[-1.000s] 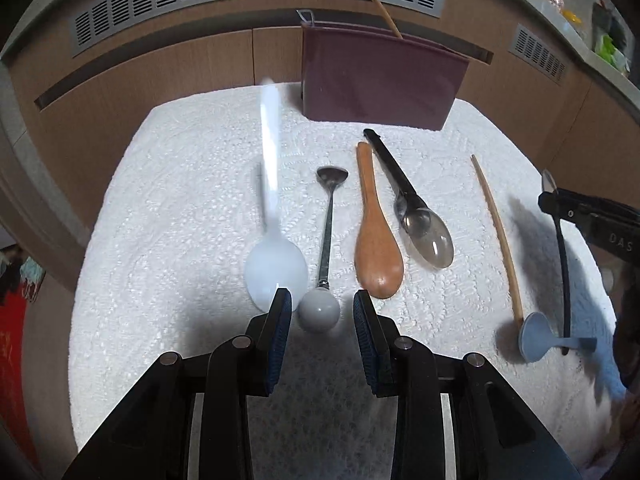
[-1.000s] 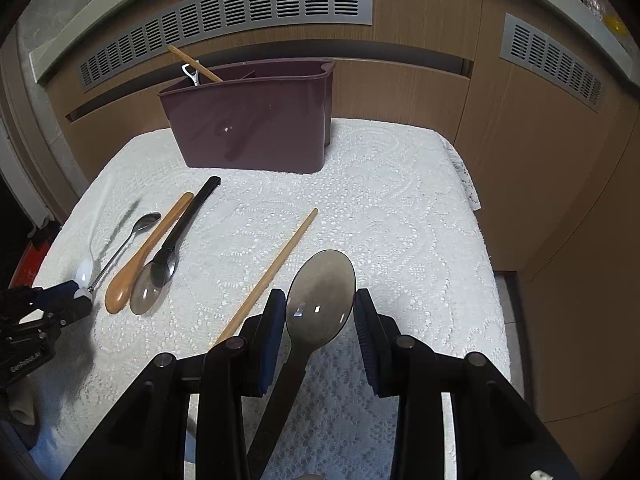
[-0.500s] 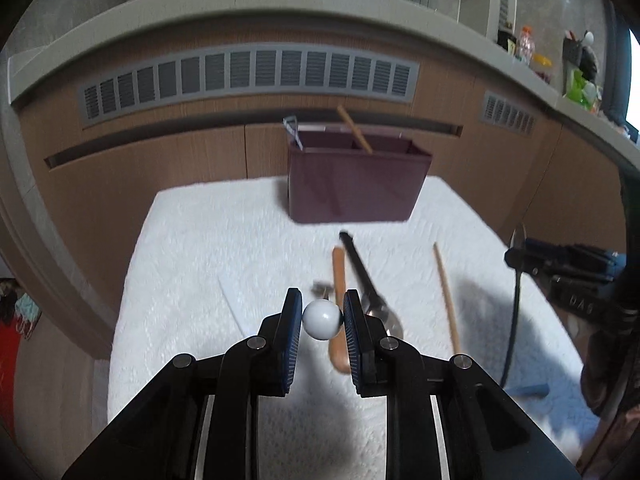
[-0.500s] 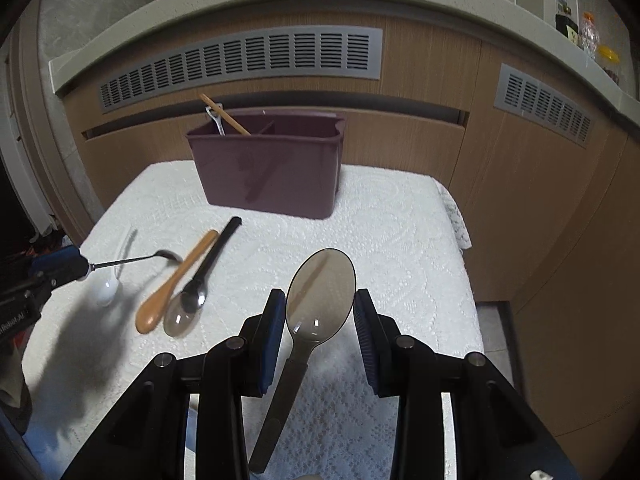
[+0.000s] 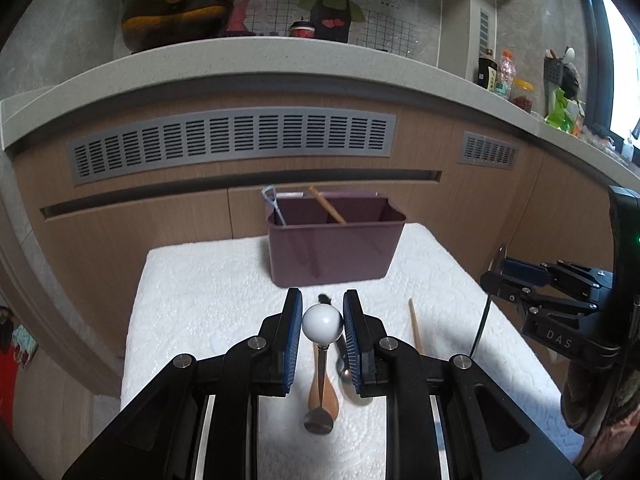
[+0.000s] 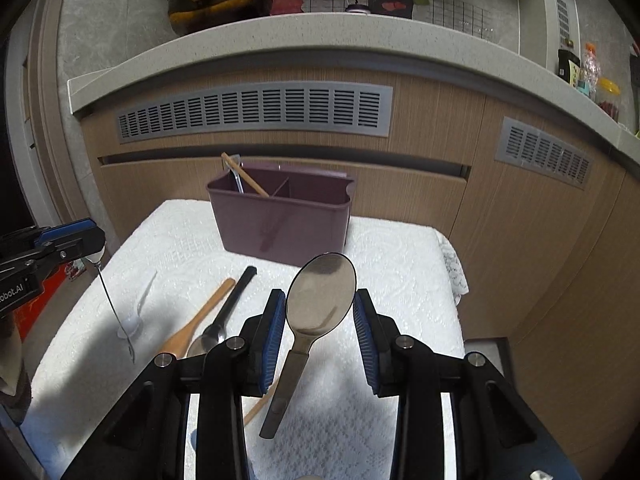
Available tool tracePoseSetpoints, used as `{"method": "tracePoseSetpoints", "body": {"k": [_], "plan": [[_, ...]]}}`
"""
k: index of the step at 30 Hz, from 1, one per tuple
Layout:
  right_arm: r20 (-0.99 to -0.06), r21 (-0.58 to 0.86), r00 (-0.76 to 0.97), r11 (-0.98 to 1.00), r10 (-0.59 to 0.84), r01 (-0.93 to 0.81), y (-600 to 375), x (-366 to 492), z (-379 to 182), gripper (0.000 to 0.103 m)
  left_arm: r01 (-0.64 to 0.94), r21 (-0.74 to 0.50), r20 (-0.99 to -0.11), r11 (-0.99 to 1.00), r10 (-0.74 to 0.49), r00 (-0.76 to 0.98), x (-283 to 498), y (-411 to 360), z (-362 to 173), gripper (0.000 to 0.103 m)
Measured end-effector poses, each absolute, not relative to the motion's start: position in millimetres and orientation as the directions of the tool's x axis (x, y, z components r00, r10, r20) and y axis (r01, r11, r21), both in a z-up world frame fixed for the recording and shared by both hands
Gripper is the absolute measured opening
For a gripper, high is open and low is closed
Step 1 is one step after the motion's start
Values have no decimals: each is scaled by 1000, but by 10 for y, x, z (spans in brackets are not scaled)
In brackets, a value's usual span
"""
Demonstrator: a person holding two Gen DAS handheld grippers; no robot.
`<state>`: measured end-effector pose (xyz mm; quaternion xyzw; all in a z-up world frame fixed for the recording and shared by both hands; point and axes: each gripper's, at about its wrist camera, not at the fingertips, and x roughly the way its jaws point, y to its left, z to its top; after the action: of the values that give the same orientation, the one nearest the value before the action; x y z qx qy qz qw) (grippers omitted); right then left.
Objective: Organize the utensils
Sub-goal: 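Carry the ball spoon with the left gripper while the right carries the brown spoon, both dropping into the caddy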
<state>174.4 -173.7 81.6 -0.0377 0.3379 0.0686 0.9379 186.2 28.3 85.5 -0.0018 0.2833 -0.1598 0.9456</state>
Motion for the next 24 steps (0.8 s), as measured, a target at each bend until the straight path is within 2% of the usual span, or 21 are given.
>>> {"method": "tracePoseSetpoints", "body": {"k": [7, 10, 16, 19, 24], "plan": [[-578, -61, 809, 983, 105, -171, -1724, 1930, 1182, 32, 331, -78, -470, 940, -328, 820, 2022, 225, 1297, 22], [-514, -75, 851, 983, 109, -171, -1751, 2120, 1573, 32, 335, -32, -399, 942, -319, 859, 2220, 173, 1704, 22], [-362, -107, 930, 989, 57, -102, -1760, 2583, 2318, 32, 334, -18, -286, 943, -325, 902, 2721, 113, 2358, 22], [-338, -120, 940, 990, 35, -80, -1736, 2819, 2424, 32, 334, -24, -263, 942, -328, 907, 2977, 90, 2494, 22], [-357, -135, 934, 988, 26, -79, -1664, 3158, 2278, 32, 334, -34, -253, 942, -331, 909, 3319, 38, 2444, 21]]}}
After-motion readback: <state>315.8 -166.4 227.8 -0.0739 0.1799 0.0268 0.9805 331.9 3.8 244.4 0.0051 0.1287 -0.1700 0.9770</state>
